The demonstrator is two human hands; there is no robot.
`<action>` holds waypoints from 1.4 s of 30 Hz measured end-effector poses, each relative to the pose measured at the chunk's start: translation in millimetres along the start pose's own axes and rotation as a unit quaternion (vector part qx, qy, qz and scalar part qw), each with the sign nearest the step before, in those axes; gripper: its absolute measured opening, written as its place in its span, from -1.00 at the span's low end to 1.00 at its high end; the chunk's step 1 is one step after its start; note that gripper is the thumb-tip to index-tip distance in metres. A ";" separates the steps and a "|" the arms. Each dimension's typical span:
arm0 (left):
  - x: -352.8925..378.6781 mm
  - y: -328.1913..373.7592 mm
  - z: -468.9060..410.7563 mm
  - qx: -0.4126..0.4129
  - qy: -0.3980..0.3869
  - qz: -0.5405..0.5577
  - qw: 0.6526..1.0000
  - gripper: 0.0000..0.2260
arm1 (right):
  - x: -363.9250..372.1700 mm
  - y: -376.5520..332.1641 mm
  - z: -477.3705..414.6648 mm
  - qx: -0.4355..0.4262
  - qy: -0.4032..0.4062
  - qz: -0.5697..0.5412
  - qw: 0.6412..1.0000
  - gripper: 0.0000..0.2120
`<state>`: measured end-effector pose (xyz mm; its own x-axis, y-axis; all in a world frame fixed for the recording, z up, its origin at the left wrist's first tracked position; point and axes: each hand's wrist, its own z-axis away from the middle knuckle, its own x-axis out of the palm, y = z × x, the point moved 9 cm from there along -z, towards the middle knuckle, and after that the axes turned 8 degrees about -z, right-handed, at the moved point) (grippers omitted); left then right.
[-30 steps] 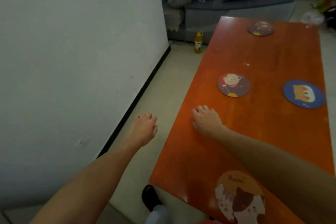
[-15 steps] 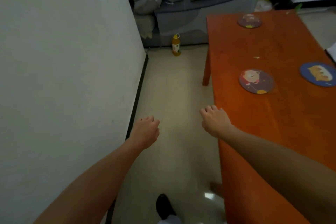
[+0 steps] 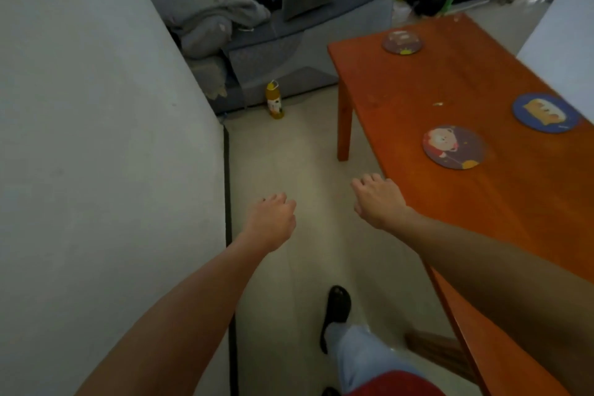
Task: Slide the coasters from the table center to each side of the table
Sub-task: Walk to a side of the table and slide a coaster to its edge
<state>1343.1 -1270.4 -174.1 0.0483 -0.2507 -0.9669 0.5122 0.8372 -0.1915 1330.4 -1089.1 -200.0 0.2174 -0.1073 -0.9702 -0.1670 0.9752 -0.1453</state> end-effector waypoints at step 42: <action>24.7 144.9 -463.5 0.535 0.011 -0.051 0.843 -0.66 | 47.4 288.6 -16.8 0.750 0.192 -0.365 0.516 -0.44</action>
<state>1021.0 -930.0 -303.9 -0.0529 -0.2771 -0.9594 0.9938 -0.1087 -0.0234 1276.3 -816.0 -291.2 -0.5598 -0.3020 -0.7716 0.8205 -0.3322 -0.4653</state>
